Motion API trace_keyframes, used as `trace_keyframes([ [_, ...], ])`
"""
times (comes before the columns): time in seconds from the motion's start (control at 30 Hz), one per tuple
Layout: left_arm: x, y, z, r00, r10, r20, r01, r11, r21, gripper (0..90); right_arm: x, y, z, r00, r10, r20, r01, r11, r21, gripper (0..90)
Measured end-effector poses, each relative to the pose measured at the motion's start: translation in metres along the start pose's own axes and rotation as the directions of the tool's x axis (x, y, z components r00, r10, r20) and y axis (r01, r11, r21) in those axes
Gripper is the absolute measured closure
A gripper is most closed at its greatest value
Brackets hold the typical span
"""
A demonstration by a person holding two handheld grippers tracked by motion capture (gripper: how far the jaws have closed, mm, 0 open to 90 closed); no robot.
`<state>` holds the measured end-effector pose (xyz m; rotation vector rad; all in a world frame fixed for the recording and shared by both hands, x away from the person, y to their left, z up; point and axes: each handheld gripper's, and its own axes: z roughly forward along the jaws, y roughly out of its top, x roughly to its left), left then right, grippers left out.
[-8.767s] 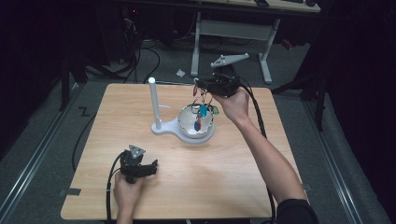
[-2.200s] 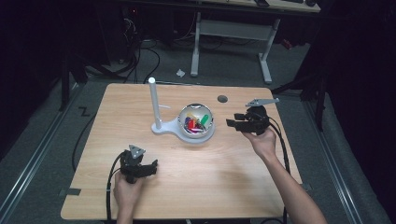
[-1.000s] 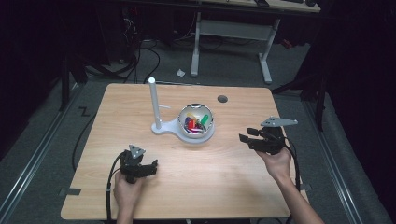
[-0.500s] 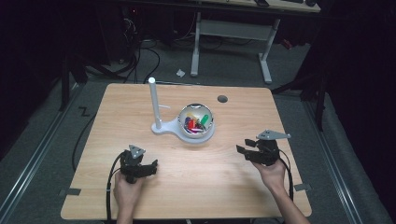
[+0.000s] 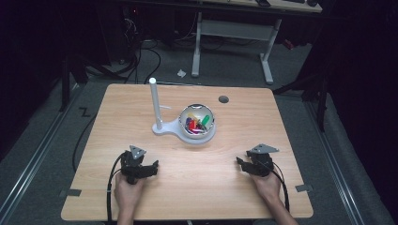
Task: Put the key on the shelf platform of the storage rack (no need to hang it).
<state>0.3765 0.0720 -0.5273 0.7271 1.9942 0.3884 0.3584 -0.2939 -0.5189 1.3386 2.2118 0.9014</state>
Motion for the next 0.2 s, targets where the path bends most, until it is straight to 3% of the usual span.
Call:
trace_keyframes([
  [0.2, 0.0004, 0.0001, 0.0, 1.0, 0.007, 0.003, -0.007, 1.0, 0.001, 15.0, -0.0004, -0.0001, -0.0001, 1.0, 0.0, -0.005, 0.0, 1.0, 0.002, 43.6],
])
